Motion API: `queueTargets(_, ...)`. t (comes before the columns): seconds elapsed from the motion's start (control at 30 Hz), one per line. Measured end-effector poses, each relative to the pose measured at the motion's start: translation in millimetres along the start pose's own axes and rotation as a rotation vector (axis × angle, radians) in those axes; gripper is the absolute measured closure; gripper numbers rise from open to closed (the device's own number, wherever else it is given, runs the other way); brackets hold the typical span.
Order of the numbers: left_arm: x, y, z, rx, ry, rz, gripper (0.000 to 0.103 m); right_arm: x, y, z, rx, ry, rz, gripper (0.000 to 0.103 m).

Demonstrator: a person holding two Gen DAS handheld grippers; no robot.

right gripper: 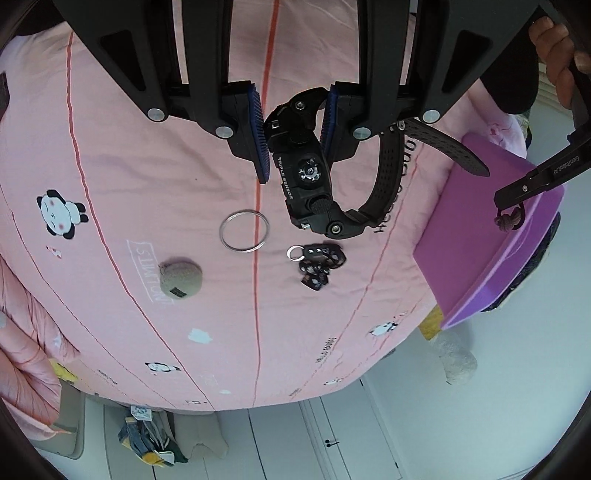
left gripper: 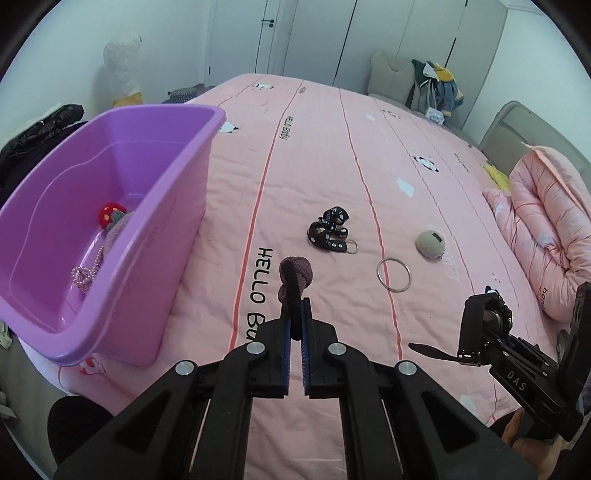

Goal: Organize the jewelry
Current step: 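Carry the watch and hair tie to the purple tub and release both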

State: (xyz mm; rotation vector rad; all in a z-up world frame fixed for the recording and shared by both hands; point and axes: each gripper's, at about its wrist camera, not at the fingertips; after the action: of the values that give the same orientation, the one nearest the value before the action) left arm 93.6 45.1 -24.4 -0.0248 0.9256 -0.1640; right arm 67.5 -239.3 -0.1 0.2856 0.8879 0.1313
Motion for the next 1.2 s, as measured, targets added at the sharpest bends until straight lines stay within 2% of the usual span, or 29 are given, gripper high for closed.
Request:
queueTargets(0.13,-30.5,26.5,7.7,-0.04,-0.051,0.012,0.098,-4.6,39.3,18.0,-0.048,-0.024,0.066,0.077)
queueTargets(0.3,-54.2,70.2,20.4,-0.106,-0.094,0.07,0.098,-0.2,97.5,53.8,-0.117,-0.051,0.169,0.077)
queueTargets(0.43,-66.1,113.3,35.1,-0.156,-0.128,0.153,0.098,13.3,151.2,82.4,-0.185,-0.06,0.234,0.077)
queueTargets(0.57,-66.4,152.8,43.9,-0.206,-0.121,0.219,0.098,39.9,202.1,104.8,-0.244,-0.037,0.28,0.077)
queueTargets(0.87,-33.8,203.4,50.4,-0.291,-0.062,0.281,0.098,110.9,286.1,128.1,-0.369,0.068,0.299,0.077)
queueTargets(1.2,4.5,226.5,58.4,-0.314,0.015,0.292,0.098,185.9,323.2,134.5,-0.457,0.194,0.254,0.077)
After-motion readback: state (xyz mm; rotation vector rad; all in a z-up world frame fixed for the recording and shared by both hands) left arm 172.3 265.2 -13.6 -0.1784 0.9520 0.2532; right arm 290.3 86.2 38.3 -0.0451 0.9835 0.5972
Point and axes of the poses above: each gripper's, at about its wrist camera, not at the fingertips, and x roughly the way its jaws point, y to its left, z to its top, and after that the axes turned 6 degrees about z, right-handed
